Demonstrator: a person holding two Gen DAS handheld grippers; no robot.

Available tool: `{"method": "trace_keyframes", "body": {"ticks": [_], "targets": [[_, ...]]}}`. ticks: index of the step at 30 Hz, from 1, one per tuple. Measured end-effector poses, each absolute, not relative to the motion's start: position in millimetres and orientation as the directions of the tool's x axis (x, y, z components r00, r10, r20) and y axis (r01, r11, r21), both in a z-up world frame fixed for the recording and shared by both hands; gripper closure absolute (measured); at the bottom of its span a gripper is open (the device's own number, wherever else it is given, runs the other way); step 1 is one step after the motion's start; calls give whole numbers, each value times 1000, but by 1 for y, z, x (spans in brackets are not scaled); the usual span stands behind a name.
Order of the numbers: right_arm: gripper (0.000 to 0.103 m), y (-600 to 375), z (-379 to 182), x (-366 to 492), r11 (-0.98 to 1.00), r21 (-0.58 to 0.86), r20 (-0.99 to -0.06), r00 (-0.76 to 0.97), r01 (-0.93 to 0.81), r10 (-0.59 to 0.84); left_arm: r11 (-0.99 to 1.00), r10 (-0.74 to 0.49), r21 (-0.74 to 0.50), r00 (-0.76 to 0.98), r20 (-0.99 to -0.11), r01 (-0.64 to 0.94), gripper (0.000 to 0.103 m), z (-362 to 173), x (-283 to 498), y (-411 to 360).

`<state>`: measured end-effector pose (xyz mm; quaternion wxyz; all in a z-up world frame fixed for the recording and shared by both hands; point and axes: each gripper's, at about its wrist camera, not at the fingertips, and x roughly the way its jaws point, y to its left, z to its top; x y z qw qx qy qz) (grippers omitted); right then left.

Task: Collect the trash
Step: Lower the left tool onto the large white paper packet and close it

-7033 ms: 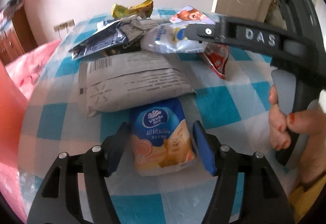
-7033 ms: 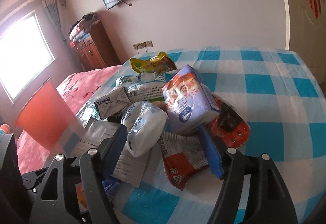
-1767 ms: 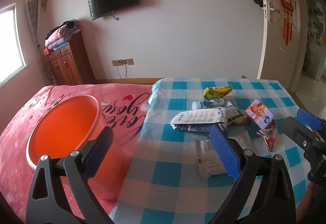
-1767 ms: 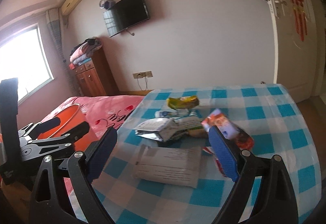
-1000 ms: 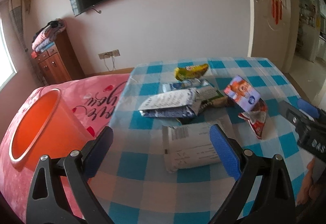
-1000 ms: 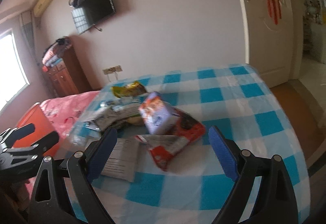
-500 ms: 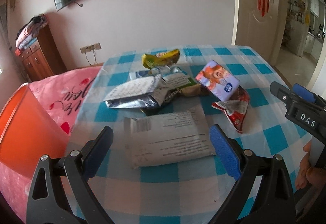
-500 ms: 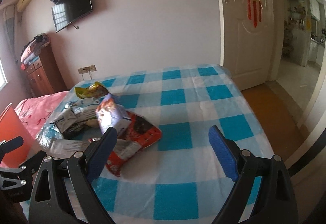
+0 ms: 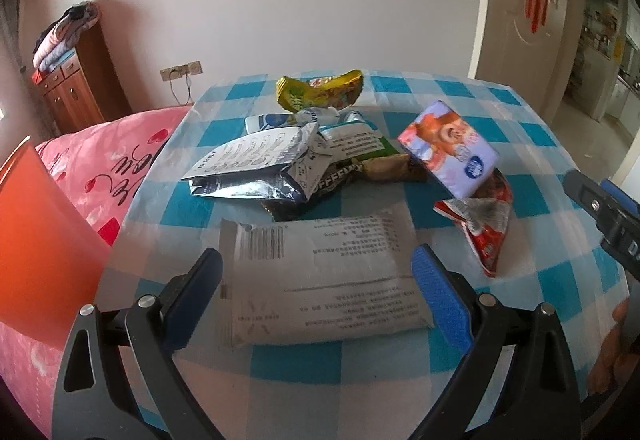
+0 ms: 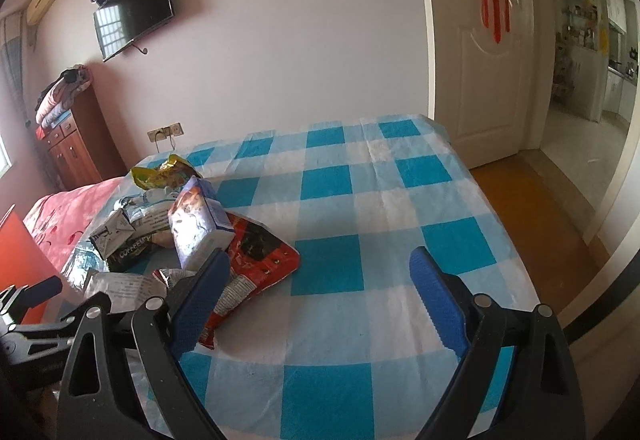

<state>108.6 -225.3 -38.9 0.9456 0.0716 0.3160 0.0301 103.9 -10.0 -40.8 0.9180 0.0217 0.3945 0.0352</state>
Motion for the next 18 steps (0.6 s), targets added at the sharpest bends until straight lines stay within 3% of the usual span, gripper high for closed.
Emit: {"method": "trace_keyframes", "body": {"ticks": [18], "targets": [[13,-229,-44,115,986,164,-604,789,-14,111,998,23,-18,639,-769,-57,7,-68,121,1]]}}
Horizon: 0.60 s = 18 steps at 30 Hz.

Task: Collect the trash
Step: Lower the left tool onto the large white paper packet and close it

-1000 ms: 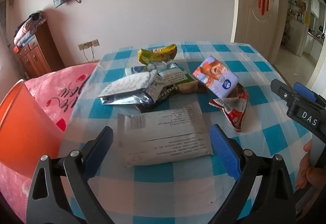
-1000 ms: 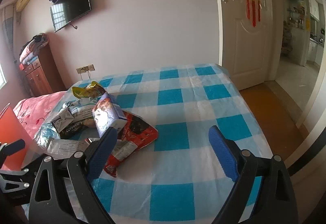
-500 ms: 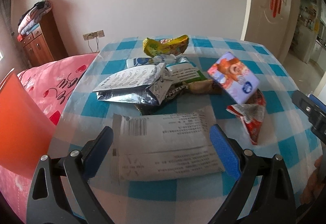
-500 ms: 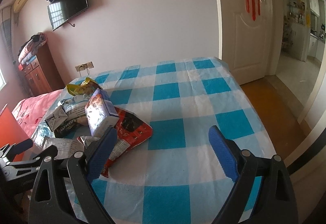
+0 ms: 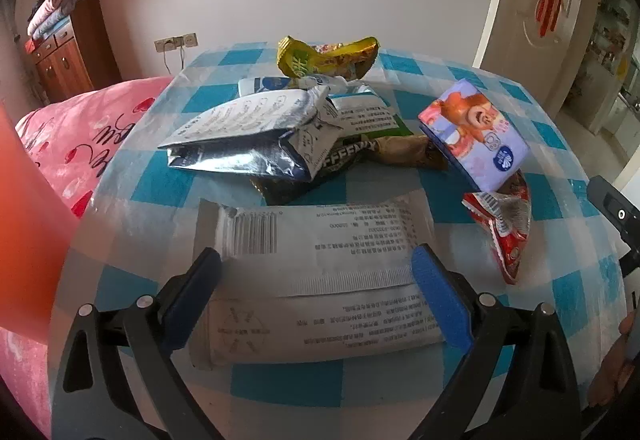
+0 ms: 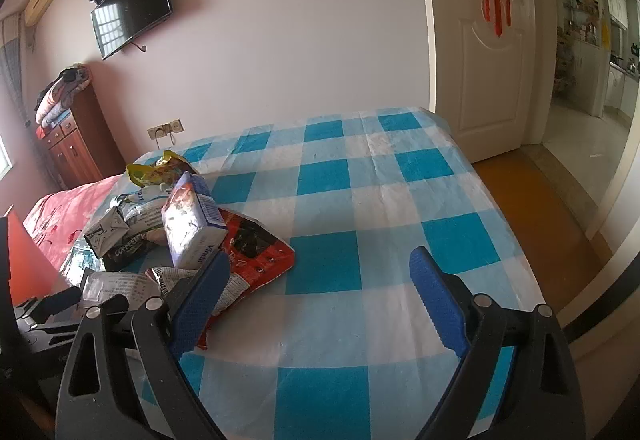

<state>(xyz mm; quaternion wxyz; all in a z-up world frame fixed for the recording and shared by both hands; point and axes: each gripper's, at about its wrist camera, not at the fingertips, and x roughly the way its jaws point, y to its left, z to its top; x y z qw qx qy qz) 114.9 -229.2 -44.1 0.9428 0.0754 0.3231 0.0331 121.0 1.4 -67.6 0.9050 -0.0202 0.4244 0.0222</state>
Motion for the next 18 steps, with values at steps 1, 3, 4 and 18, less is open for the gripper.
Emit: {"method": "trace_keyframes", "body": {"ticks": [1,3,4,18], "targets": [[13,-229,-44,115,986,164,-604,789,-13,111,999,21,-16,640,-768,-51,7,-68,120,-1],[13,-229,-44,115,987,163,-605,789,-14,111,1000,6,-14,643,-766,-27,7,-68,118,-6],[13,-229,-44,115,986,163,-606,787,-15,112,1000,-4,-14,643,-766,-11,7,-68,116,-9],[13,-245,-58,127,957,283,-635,736,-59,233,951,-171,27,594,-786,308,7,-61,71,-59]]}}
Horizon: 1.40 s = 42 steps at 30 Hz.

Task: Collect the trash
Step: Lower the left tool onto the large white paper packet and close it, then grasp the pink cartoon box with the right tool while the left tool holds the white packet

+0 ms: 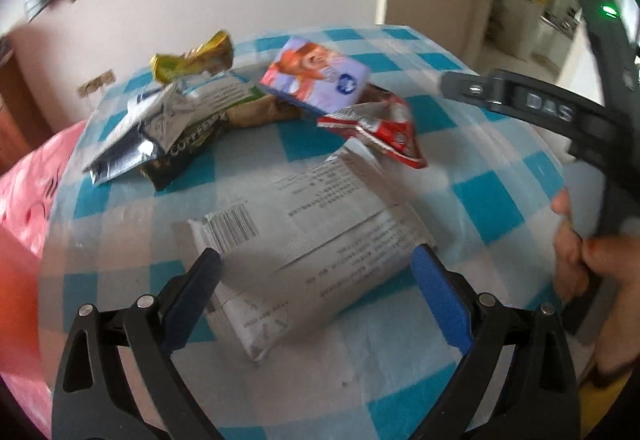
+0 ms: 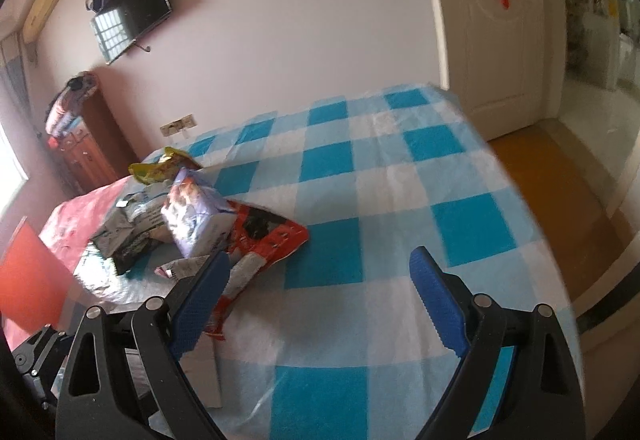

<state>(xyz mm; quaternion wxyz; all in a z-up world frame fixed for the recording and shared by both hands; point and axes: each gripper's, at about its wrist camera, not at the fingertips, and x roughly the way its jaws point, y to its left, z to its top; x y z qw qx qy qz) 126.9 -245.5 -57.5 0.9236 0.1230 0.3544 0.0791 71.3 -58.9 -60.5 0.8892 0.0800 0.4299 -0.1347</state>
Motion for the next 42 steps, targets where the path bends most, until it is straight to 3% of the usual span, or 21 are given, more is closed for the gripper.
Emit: {"method": "trace_keyframes", "body": {"ticks": [6,11,27,37,42], "targets": [[13,-236,-65,132,923,362,-647,678,-131,350,876,-144,211,652,-744,434,7,-47,68,-65],[13,-223,-73,140,907,385,-663,633,-170,400,803,-155,278,635,-757,527,7,-53,83,-72],[13,-191,-79,156,892,381,-679,581,-245,449,723,-320,122,485,-814,680,7,-75,110,-71],[13,-190,-79,162,890,377,-677,580,-255,453,772,-339,71,504,-794,631,7,-84,112,-76],[13,-189,-80,164,889,380,-678,577,-255,456,800,-336,64,534,-776,596,14,-85,105,-75]]}}
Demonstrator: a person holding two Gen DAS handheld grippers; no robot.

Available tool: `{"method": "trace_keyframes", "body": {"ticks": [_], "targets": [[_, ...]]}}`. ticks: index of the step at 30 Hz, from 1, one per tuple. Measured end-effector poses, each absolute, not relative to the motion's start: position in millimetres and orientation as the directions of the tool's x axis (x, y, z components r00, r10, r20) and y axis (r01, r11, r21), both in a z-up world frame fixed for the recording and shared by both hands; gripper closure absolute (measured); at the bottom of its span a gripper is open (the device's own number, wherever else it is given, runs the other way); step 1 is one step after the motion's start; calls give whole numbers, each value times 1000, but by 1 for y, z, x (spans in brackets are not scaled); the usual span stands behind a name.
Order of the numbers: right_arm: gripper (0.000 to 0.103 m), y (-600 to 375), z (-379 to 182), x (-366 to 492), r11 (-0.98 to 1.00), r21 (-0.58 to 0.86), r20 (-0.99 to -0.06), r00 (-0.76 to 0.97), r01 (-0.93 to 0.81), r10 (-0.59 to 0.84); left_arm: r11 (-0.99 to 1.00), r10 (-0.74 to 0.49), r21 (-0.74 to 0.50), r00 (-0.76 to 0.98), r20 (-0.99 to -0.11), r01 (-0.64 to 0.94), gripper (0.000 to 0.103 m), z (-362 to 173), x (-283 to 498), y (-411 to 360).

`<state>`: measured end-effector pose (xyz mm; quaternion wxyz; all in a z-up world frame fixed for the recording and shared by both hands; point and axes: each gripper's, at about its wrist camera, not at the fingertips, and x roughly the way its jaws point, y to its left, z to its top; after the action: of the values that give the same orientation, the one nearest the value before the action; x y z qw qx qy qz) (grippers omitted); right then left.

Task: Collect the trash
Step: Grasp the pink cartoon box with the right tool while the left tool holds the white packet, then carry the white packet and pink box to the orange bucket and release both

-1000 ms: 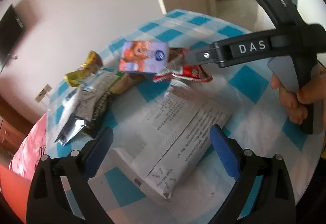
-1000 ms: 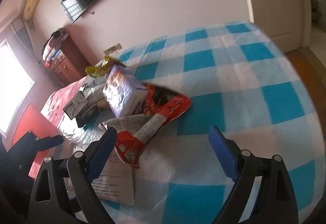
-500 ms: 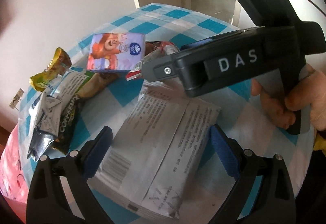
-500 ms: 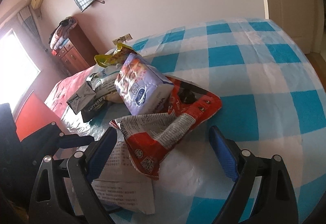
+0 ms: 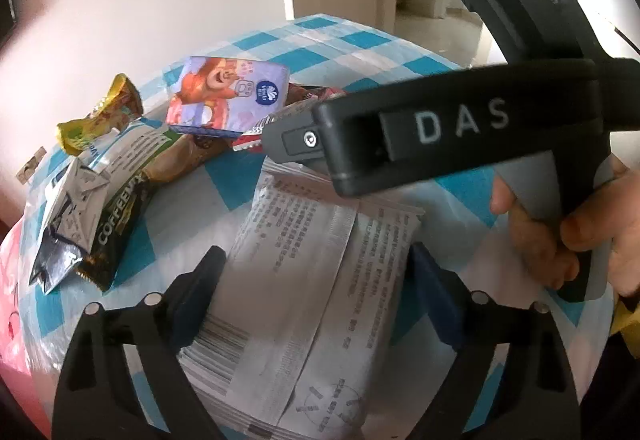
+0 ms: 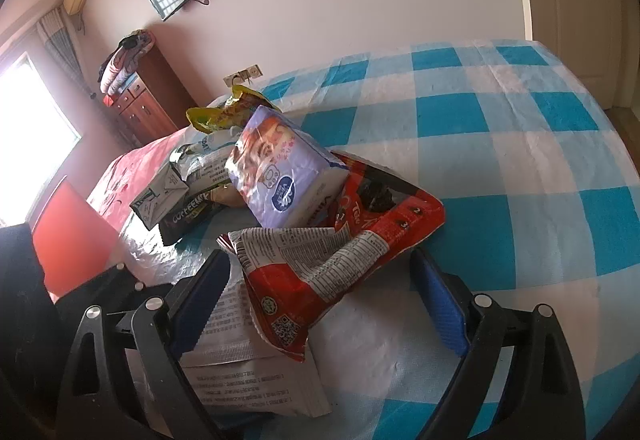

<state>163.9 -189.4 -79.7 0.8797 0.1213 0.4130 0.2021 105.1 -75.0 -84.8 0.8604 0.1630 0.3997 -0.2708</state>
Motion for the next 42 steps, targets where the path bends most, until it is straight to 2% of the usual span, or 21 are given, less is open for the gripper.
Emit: {"method": "trace_keyframes", "body": {"ticks": [6,19,24,30,38,42], "targets": [[13,-186,-80,163,894,365,-681,580,-260,447,842,-318,36,549,-773,538,19,-82,98,-70],[12,-191,-77,154,891,367,-668,591,-266,452,925,-295,-76,575,-763,373,20,-71,68,-14],[12,-191,-54,145,925,299,-659,651,-233,377,940,-285,-97,593,-753,328,20,-68,61,8],[12,-157,-28,155,951,152,-685,664,-271,298,946,-281,-105,617,-735,306,20,-62,57,22],[12,-115,-44,186,943,-15,-735,643,-332,214,958,-270,-134,642,-718,253,19,-57,53,46],[22,-106,-52,193,943,-94,-742,654,-320,148,964,-256,-137,653,-713,228,19,-55,52,59]]}}
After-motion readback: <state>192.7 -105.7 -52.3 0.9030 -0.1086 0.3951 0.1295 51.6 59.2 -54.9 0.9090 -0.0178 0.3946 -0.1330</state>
